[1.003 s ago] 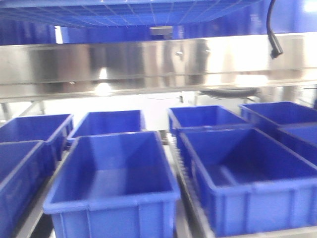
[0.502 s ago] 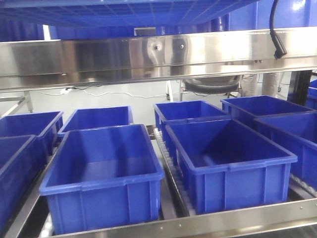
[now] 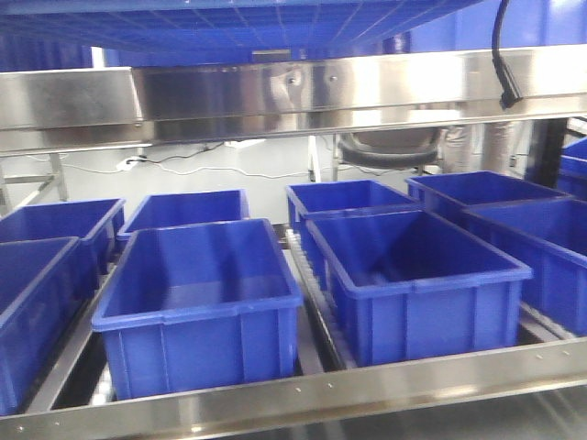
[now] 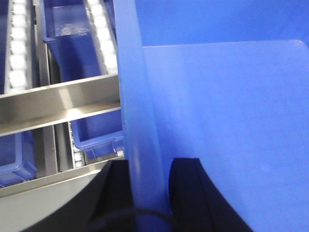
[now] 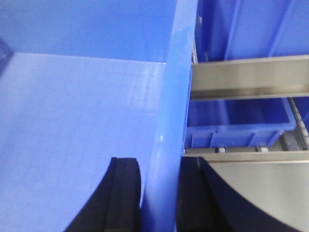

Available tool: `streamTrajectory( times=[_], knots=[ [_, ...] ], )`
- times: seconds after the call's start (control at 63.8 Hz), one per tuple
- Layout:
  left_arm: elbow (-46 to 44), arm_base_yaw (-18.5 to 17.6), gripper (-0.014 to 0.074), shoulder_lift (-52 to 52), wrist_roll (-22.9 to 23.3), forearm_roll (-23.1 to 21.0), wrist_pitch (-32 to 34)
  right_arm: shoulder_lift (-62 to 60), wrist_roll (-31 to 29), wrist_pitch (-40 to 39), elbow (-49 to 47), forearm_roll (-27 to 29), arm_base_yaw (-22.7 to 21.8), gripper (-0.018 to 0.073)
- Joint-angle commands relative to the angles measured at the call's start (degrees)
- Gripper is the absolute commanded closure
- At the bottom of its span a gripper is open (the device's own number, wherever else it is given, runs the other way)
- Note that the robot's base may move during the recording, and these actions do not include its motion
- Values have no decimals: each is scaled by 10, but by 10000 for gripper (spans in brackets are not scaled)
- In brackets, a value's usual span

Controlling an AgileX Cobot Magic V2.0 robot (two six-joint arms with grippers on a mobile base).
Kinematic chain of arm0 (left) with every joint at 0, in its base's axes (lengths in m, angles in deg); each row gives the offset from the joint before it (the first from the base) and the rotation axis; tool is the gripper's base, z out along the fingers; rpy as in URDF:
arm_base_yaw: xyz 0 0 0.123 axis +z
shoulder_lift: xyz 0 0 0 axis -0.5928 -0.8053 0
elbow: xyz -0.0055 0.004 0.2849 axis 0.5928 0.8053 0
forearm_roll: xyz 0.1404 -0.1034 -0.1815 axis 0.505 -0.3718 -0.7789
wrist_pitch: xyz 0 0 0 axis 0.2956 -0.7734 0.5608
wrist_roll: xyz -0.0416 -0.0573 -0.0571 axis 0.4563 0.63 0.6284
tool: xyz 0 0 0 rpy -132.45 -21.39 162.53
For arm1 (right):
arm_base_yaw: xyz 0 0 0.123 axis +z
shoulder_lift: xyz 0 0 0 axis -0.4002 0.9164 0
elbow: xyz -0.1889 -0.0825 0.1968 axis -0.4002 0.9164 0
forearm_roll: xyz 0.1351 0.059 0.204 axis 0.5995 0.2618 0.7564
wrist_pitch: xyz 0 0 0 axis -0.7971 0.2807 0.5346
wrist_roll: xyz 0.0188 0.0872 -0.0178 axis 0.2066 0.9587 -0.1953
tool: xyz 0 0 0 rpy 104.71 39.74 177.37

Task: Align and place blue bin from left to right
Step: 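Turn the base away from the rack while carrying the blue bin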

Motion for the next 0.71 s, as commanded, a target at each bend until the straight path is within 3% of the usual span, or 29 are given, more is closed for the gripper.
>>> streamTrajectory(
  times=[0.0,0.69],
  knots=[
    [-10,3,611,12,-10,27,38,-18,-21,-30,-6,-34,-6,637],
    [-10,3,611,12,-10,30,38,-19,-21,-30,-6,-34,-6,637]
  ],
)
